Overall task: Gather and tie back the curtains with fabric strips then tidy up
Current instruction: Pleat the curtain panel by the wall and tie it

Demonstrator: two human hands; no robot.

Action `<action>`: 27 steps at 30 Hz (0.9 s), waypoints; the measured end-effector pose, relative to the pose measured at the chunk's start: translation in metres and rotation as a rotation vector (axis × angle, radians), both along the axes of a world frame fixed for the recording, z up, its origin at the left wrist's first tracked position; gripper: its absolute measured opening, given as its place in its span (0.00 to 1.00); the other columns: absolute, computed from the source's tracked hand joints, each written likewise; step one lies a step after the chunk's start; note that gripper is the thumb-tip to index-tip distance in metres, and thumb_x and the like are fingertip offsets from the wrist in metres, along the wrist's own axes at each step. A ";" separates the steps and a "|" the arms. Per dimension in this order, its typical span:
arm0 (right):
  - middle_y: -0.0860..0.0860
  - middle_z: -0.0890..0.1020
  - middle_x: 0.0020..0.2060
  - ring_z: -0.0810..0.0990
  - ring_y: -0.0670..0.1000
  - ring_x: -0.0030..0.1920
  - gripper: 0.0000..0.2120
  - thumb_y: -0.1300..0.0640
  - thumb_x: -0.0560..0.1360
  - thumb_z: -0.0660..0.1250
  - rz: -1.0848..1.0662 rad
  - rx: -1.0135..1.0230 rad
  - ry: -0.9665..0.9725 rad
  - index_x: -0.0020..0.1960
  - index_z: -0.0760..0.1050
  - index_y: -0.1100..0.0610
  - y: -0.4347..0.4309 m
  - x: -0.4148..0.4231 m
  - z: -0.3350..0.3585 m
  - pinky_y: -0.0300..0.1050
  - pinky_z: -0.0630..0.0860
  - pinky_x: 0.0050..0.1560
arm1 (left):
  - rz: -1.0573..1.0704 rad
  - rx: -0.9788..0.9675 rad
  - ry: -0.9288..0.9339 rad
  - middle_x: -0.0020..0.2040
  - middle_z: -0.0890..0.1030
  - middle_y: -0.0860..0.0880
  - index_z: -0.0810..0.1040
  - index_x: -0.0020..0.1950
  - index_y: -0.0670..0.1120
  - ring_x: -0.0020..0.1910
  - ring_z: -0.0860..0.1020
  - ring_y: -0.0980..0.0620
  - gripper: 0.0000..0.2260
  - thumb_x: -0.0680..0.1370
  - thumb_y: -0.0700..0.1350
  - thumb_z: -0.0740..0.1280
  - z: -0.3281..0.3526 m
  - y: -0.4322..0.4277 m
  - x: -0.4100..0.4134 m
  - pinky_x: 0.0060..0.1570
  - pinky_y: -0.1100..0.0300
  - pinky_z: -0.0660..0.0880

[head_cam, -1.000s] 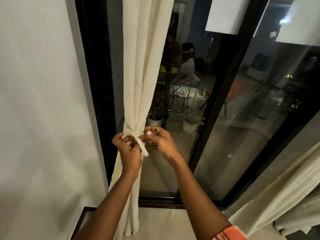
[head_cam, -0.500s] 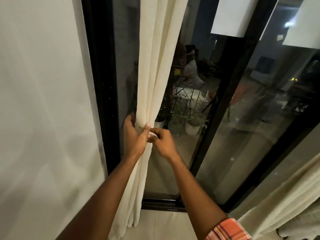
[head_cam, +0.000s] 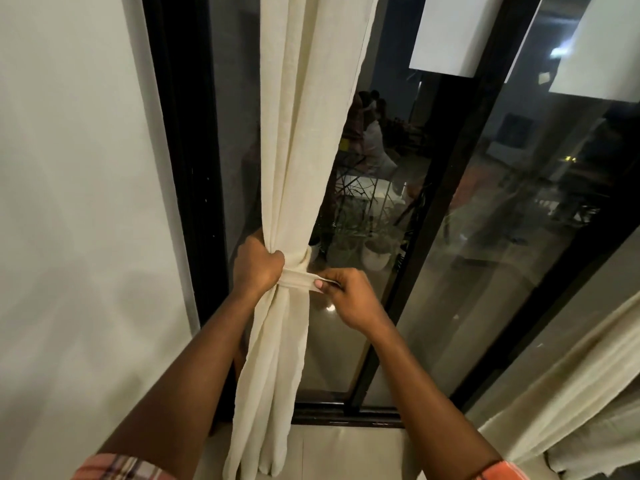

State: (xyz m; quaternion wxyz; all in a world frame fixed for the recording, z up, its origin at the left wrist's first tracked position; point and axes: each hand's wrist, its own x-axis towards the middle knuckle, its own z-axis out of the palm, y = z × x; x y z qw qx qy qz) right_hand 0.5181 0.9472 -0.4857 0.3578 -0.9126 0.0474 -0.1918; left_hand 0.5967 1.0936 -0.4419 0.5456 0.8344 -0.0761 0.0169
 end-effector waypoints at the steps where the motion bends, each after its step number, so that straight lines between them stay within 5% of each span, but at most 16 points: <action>1: 0.48 0.82 0.35 0.80 0.46 0.35 0.08 0.53 0.78 0.66 -0.013 -0.037 -0.009 0.47 0.82 0.55 -0.004 -0.003 0.000 0.54 0.78 0.40 | -0.005 -0.002 0.022 0.59 0.77 0.41 0.71 0.65 0.38 0.58 0.77 0.40 0.18 0.76 0.41 0.66 0.001 0.000 0.001 0.58 0.48 0.75; 4: 0.49 0.81 0.39 0.79 0.48 0.39 0.08 0.56 0.78 0.66 0.029 -0.073 -0.064 0.48 0.82 0.57 -0.008 -0.006 0.003 0.53 0.77 0.42 | -0.041 -0.011 0.056 0.61 0.76 0.43 0.69 0.67 0.41 0.60 0.76 0.41 0.19 0.77 0.42 0.66 0.000 -0.003 -0.002 0.61 0.47 0.73; 9: 0.47 0.81 0.55 0.78 0.42 0.53 0.08 0.62 0.78 0.65 0.093 0.029 -0.095 0.54 0.82 0.60 -0.005 -0.007 0.010 0.34 0.75 0.53 | -0.033 -0.077 0.054 0.61 0.76 0.44 0.68 0.69 0.44 0.60 0.76 0.43 0.21 0.77 0.43 0.66 -0.001 -0.005 -0.002 0.60 0.48 0.73; 17: 0.48 0.79 0.51 0.78 0.41 0.50 0.07 0.63 0.78 0.65 0.015 0.093 -0.161 0.53 0.81 0.61 -0.032 -0.012 0.012 0.29 0.72 0.49 | -0.066 -0.074 0.080 0.61 0.76 0.44 0.69 0.68 0.44 0.60 0.76 0.43 0.19 0.78 0.43 0.66 0.001 0.000 0.001 0.62 0.46 0.74; 27: 0.45 0.82 0.41 0.81 0.43 0.42 0.07 0.64 0.76 0.66 0.042 0.152 -0.145 0.47 0.79 0.53 -0.013 0.020 0.037 0.42 0.78 0.46 | -0.274 -0.079 0.080 0.53 0.72 0.54 0.70 0.66 0.48 0.52 0.72 0.54 0.23 0.73 0.42 0.73 -0.001 -0.012 -0.015 0.59 0.54 0.72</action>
